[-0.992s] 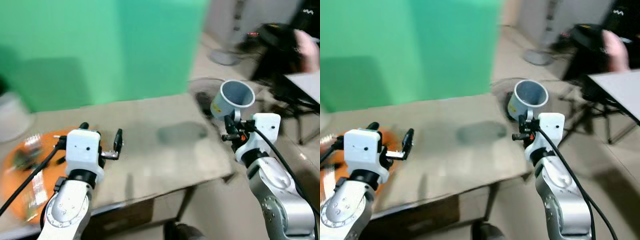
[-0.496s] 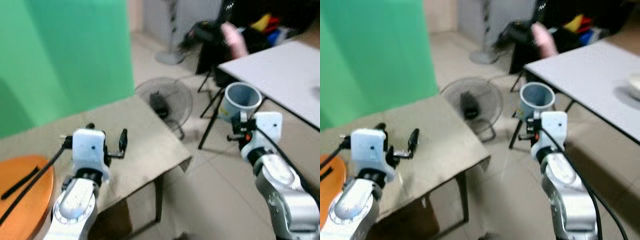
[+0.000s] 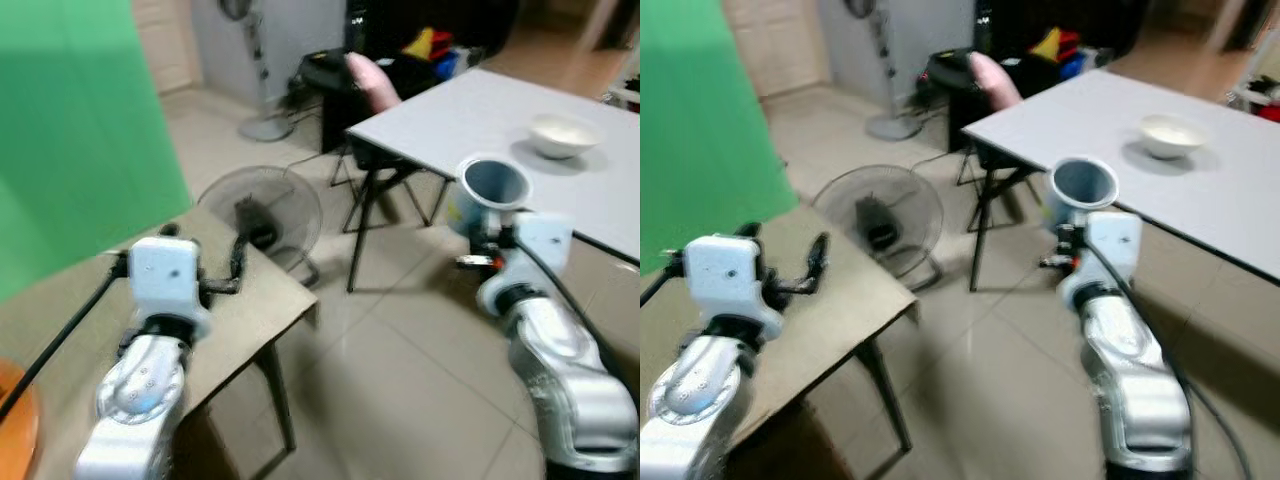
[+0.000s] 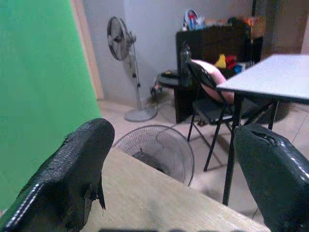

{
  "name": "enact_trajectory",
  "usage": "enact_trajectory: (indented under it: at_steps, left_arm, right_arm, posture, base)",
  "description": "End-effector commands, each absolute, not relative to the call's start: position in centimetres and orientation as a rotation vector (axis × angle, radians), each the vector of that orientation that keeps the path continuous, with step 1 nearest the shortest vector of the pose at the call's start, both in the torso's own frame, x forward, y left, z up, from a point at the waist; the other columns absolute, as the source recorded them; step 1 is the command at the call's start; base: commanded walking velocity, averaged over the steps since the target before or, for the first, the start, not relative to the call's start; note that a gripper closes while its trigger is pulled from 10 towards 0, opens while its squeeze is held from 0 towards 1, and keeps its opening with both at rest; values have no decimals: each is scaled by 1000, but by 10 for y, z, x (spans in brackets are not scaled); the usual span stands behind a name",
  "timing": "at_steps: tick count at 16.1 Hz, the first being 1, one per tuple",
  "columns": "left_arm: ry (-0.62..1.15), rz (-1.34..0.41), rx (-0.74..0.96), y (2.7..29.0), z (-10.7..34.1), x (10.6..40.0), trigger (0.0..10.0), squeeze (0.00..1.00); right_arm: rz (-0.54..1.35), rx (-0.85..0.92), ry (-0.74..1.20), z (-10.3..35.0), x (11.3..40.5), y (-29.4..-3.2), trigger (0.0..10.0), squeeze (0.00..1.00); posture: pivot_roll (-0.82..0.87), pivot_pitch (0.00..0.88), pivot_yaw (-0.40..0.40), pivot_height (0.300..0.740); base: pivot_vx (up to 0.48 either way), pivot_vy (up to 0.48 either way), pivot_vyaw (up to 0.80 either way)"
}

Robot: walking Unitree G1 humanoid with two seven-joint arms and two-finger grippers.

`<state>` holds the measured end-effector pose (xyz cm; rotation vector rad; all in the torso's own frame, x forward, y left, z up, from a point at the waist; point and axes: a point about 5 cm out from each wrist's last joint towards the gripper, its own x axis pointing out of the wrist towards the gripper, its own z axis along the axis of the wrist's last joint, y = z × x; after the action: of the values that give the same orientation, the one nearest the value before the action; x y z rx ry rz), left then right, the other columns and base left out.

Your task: Setting the table

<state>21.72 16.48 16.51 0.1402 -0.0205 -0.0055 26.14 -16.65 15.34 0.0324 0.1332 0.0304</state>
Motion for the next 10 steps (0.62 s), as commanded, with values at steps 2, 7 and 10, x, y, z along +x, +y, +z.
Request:
enact_trajectory:
  at_steps: [2,7,10]
  left_arm:
    - [-20,-30,137,162,164,219,10000,0]
    - [-10,-48,133,161,162,221,10000,0]
    - [-6,-51,134,161,160,222,10000,0]
  right_arm:
    - [-6,16,116,158,263,-174,10000,0]
    - [-29,17,114,159,265,-176,10000,0]
    - [-30,12,114,160,266,-176,10000,0]
  posture:
    - [-82,0,2,740]
    - [-88,0,4,740]
    - [-92,0,5,740]
  base:
    - [381,0,-781]
    - [384,0,-781]
    - [384,0,-781]
